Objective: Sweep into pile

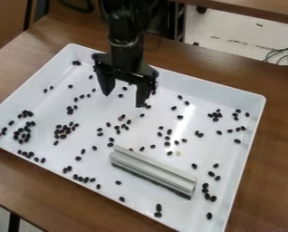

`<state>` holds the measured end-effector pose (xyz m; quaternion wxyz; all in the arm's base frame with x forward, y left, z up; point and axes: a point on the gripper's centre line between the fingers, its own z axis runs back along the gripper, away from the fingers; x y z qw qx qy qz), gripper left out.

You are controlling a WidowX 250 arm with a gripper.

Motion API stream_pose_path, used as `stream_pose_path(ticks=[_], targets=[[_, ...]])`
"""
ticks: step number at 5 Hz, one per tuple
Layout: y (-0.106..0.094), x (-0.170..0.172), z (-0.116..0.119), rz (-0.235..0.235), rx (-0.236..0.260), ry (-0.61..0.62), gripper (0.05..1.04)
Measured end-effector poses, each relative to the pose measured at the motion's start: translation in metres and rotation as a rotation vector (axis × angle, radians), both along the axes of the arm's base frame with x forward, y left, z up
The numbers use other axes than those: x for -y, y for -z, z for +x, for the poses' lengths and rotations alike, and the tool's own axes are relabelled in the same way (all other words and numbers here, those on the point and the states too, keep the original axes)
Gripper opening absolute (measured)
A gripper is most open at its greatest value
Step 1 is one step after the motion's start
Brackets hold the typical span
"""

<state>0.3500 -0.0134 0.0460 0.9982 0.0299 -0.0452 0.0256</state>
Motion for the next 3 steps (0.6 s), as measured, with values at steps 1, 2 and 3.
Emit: stream_pose_path(ticks=[1, 2, 3], targets=[[0.011, 0.000, -0.005, 0.000, -0.037, 0.001, 0.999], [0.009, 0.003, -0.018, -0.008, -0.084, 0.164, 0.999], [-0.014, 0.007, -0.026, -0.014, -0.063, 0.312, 0.999]])
